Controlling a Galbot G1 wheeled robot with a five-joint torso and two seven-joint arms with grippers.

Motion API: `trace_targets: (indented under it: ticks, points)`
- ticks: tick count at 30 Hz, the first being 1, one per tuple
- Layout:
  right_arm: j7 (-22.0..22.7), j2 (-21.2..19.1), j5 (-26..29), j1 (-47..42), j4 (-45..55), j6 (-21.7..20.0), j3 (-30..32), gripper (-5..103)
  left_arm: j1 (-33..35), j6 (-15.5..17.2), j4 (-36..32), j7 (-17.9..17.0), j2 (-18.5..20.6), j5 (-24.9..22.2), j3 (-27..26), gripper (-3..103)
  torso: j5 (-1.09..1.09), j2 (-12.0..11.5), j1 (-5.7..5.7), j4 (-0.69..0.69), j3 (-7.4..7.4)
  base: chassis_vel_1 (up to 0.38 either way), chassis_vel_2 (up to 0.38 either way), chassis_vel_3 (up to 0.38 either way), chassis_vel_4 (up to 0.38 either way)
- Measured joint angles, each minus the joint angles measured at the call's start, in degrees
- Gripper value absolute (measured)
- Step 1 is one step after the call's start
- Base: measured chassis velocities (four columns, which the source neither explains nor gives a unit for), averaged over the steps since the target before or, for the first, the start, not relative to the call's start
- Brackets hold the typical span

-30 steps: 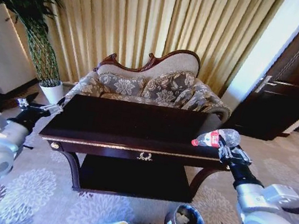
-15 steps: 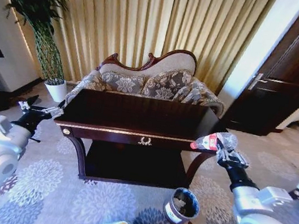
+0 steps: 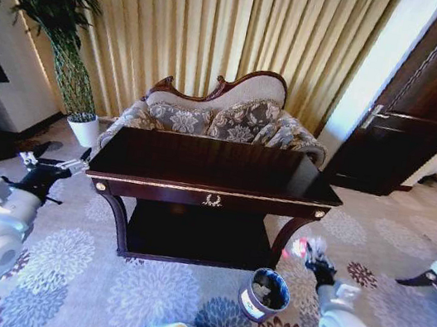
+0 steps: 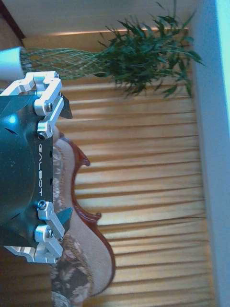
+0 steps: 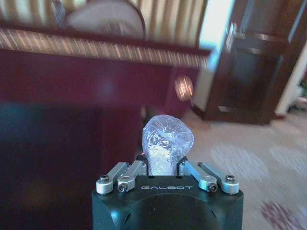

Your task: Move to the front of the table and place the trash on the table into the trash bin.

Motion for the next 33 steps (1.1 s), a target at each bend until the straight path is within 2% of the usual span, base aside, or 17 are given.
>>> trace_targets:
  ticks: [9,17,19,21,24,25,27,29,30,33]
  points:
    - [-0.49,1.81,-4.33,8.68,-17.91,3.21,-2.14,25,1.25,0.27,-2.28,-0.55,-1.1,0.86,0.14,100,-0.02,0.01,-0.02,0.0,0.0,0.0,0.0,0.0,0.0]
    - [-0.43,4.22,-6.95,14.48,-27.59,5.12,-3.28,25,1.63,0.3,-2.38,-1.43,-1.56,1.84,0.78,100,-0.02,0.02,-0.02,0.02,-0.01,0.0,0.0,0.0,0.0]
    - [-0.36,4.7,-7.27,15.16,-28.91,5.28,-3.31,22,1.7,0.31,-2.4,-1.66,-1.56,1.87,0.71,100,-0.02,0.01,-0.02,0.01,0.0,0.0,0.0,0.0,0.0]
    - [-0.33,5.07,-7.22,15.36,-29.28,5.29,-3.45,30,1.63,0.33,-2.2,-1.68,-1.4,1.95,0.63,100,-0.02,0.01,-0.02,0.01,0.0,0.0,0.0,0.0,0.0]
    - [-0.33,5.25,-7.22,15.34,-29.25,5.29,-3.47,36,1.19,0.36,-1.89,-1.7,-1.26,2.13,0.93,100,-0.02,0.02,-0.02,0.0,0.0,0.0,0.0,0.0,0.0]
    - [-0.33,5.37,-7.23,15.2,-28.97,5.3,-3.48,47,0.65,0.52,-1.67,-1.72,-1.12,2.24,1.35,100,-0.02,0.02,-0.02,0.0,0.0,0.0,0.0,0.0,0.0]
    - [-0.35,5.37,-7.29,15.12,-28.85,5.36,-3.49,47,0.31,0.82,-1.62,-1.73,-1.02,2.27,1.57,100,-0.03,0.02,-0.02,0.01,-0.01,0.0,0.0,0.0,0.0]
    - [-0.43,5.36,-7.69,14.95,-28.7,5.63,-3.51,58,-0.46,1.88,-1.61,-1.74,-0.77,2.27,2.01,100,-0.03,0.02,-0.02,0.0,0.0,0.0,0.0,0.0,0.0]
    - [-0.43,5.36,-7.69,14.95,-28.7,5.63,-3.51,58,-0.46,1.88,-1.61,-1.74,-0.77,2.27,2.01,100,-0.03,0.02,-0.02,0.0,0.0,0.0,0.0,0.0,0.0]
    - [-0.49,5.33,-7.93,14.87,-28.67,5.87,-3.51,74,-1.19,2.62,-1.61,-1.72,-0.36,2.23,2.43,100,-0.02,0.02,-0.02,0.0,0.0,0.0,0.0,0.0,0.0]
